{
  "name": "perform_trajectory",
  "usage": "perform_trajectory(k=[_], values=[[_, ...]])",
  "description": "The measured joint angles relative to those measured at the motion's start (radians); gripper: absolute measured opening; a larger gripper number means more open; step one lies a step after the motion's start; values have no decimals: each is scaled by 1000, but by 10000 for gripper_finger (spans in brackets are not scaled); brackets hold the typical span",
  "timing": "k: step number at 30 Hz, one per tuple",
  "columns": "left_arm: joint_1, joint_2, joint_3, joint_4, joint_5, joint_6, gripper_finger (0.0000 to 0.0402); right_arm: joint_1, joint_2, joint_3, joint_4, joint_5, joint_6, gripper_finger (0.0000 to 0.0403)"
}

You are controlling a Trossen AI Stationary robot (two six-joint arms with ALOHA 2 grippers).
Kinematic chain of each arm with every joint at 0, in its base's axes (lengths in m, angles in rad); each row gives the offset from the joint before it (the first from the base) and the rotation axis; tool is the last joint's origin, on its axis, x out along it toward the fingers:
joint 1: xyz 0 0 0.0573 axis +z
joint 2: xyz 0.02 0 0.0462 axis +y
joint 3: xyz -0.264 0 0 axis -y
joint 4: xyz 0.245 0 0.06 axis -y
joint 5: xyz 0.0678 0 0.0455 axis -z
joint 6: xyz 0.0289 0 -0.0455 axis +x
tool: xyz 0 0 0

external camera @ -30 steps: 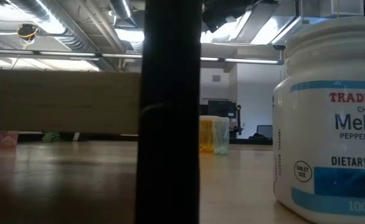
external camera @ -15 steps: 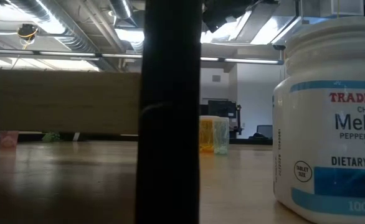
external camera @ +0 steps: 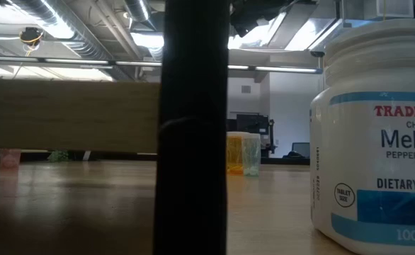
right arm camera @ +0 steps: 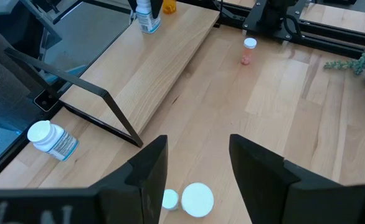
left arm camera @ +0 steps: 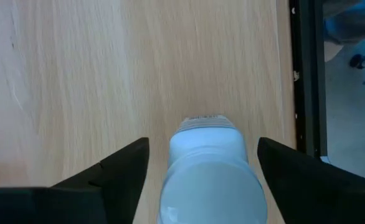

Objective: Pick and place medicine bottles onto shelf by color
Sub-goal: Put the bottom left small red pill bottle on the shelf

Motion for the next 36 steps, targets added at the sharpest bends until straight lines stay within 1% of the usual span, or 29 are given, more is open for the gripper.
perform_trajectory(k=[5, 11, 15, 21, 32, 36], values=[[0, 0, 0, 0, -14, 0, 309, 0, 0, 0, 0, 0, 0, 174], [0, 0, 0, 0, -18, 0, 306, 0, 0, 0, 0, 0, 0, 174], [0, 0, 0, 2, -59, -1, 305, 0, 0, 0, 0, 0, 0, 174], [0, 0, 1, 16, -78, -2, 305, 0, 0, 0, 0, 0, 0, 174], [3, -3, 97, -81, -84, -1, 305, 0, 0, 0, 1, 0, 0, 174], [16, -3, 152, -112, -53, -4, 305, 0, 0, 0, 2, 0, 0, 174]])
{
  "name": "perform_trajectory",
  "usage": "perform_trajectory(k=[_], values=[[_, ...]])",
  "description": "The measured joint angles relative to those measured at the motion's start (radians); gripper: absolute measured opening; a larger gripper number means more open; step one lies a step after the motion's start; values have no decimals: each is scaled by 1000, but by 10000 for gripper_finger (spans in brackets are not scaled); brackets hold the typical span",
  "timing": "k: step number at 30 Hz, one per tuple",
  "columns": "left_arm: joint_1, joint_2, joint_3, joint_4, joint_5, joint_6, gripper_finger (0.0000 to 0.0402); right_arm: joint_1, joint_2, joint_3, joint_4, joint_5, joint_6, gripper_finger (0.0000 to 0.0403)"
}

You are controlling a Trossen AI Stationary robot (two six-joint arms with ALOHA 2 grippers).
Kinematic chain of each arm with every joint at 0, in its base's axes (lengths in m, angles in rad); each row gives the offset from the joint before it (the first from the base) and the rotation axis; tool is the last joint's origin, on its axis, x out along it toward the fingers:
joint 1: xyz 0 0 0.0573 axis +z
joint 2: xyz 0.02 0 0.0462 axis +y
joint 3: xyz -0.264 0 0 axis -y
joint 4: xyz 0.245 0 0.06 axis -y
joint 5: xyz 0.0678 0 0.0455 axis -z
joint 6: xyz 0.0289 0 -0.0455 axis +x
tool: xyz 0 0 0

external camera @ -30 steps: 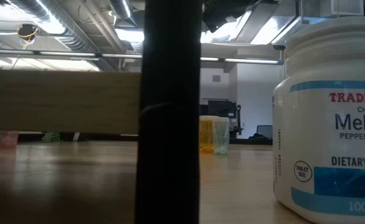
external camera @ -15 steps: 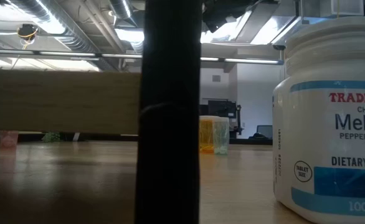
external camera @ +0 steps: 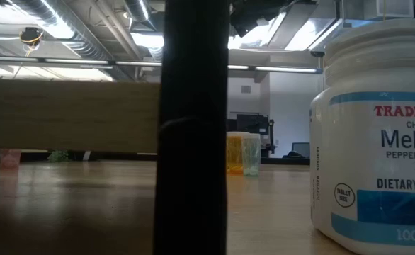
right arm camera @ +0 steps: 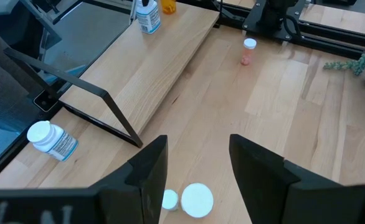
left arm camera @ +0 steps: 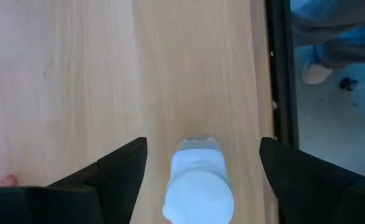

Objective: Pick and place medicine bottles onto shelf by color
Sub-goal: Put the bottom left small red pill bottle on the shelf

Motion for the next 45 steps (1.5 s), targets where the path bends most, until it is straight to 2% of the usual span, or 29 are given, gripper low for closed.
perform_trajectory(k=[13, 20, 27, 34, 45], values=[[54, 0, 153, -213, 21, -9, 305, 0, 0, 0, 1, 0, 0, 174], [133, -2, 268, -448, -39, -160, 305, 0, 0, 0, 1, 0, 0, 174], [185, -50, 264, -441, -100, -132, 305, 0, 0, 0, 3, 0, 0, 174], [268, -123, 255, -440, -251, -156, 305, 0, 0, 0, 6, 0, 0, 174], [525, -203, 253, -440, -249, -162, 305, 0, 0, 0, 8, 0, 0, 174]])
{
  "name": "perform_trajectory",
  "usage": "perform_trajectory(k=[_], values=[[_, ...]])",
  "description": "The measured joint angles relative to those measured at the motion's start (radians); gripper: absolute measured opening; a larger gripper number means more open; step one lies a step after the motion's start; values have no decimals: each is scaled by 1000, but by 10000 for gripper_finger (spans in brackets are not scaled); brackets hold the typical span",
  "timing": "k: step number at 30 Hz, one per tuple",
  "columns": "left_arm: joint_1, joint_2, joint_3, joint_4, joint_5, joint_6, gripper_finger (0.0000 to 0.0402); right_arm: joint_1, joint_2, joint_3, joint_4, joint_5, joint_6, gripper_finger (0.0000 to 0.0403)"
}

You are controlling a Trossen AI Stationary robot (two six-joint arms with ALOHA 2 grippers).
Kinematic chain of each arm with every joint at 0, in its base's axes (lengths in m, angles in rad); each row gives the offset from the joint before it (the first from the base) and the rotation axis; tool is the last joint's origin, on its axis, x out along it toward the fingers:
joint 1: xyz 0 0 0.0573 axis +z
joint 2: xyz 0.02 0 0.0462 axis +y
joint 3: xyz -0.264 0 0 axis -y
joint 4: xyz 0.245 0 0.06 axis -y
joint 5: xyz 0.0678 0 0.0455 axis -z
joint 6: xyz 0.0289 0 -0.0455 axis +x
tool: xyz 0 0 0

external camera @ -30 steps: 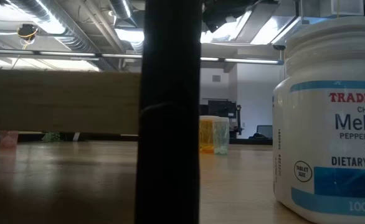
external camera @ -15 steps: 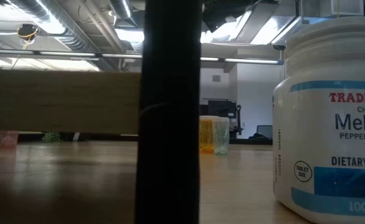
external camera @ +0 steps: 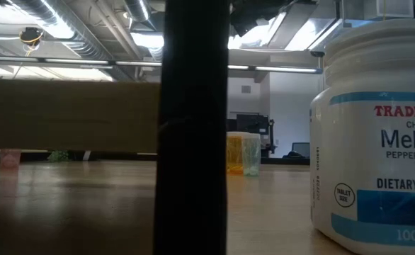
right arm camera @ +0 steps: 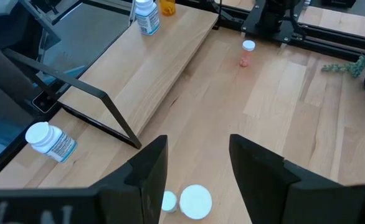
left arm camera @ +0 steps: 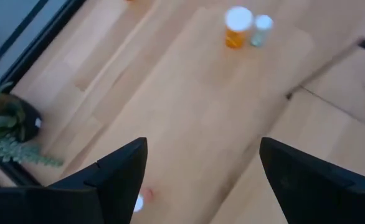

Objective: Pick and place medicine bottles onto shelf by color
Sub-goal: Put the bottom left small red pill bottle on the shelf

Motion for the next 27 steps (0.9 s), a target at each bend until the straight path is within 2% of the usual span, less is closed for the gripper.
perform_trajectory(k=[11, 17, 27], values=[[219, -20, -11, 3, 11, -43, 305, 0, 0, 0, 0, 0, 0, 174], [305, -19, -118, 1, 94, -87, 305, 0, 0, 0, 0, 0, 0, 174], [392, -27, -248, 3, 117, -127, 305, 0, 0, 0, 0, 0, 0, 174]])
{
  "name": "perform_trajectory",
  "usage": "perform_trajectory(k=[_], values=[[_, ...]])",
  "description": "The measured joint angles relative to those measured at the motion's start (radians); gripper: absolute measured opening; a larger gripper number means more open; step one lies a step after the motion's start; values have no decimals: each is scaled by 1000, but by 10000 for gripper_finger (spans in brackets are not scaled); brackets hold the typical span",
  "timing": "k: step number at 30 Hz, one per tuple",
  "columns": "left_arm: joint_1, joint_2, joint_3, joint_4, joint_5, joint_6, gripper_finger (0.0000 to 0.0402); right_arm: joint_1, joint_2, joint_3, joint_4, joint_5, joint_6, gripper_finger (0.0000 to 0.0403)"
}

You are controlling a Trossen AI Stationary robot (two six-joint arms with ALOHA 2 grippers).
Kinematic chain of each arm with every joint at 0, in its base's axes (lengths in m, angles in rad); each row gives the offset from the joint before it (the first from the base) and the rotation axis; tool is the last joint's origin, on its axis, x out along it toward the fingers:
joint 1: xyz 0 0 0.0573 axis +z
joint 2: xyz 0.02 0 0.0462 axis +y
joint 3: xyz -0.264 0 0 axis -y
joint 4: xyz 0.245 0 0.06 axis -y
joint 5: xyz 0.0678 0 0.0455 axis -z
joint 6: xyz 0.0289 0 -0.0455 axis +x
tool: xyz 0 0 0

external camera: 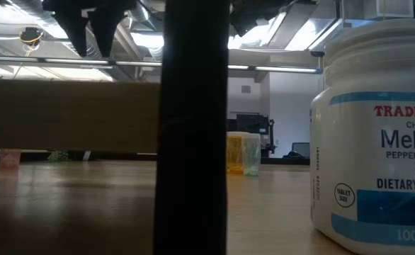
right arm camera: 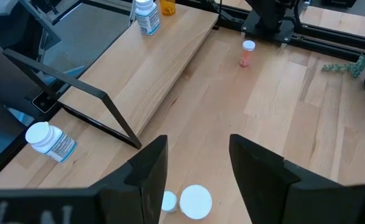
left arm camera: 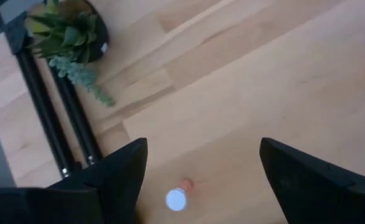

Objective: Pick and place medicine bottles onto shelf by color
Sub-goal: Put the bottom left small red pill bottle on the shelf

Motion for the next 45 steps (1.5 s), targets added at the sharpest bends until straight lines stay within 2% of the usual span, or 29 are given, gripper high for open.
perform_trajectory(k=[4, 10, 14, 18, 27, 35, 45], values=[[41, -46, -56, -4, 9, 6, 305, 0, 0, 0, -1, 0, 15, 174], [91, -157, -185, 12, 135, -3, 305, 0, 0, 0, 1, -1, 82, 174], [93, -240, -302, 116, 255, -6, 305, 0, 0, 0, 17, 0, 138, 174], [86, -307, -416, 239, 306, -30, 305, 0, 0, 0, 42, 1, 186, 174], [67, -310, -547, 305, 345, -52, 305, 0, 0, 0, 62, 8, 185, 174], [57, -312, -592, 326, 359, -56, 305, 0, 0, 0, 60, 156, 184, 174], [57, -313, -669, 391, 398, -77, 305, 0, 0, 0, 60, 157, 182, 174]])
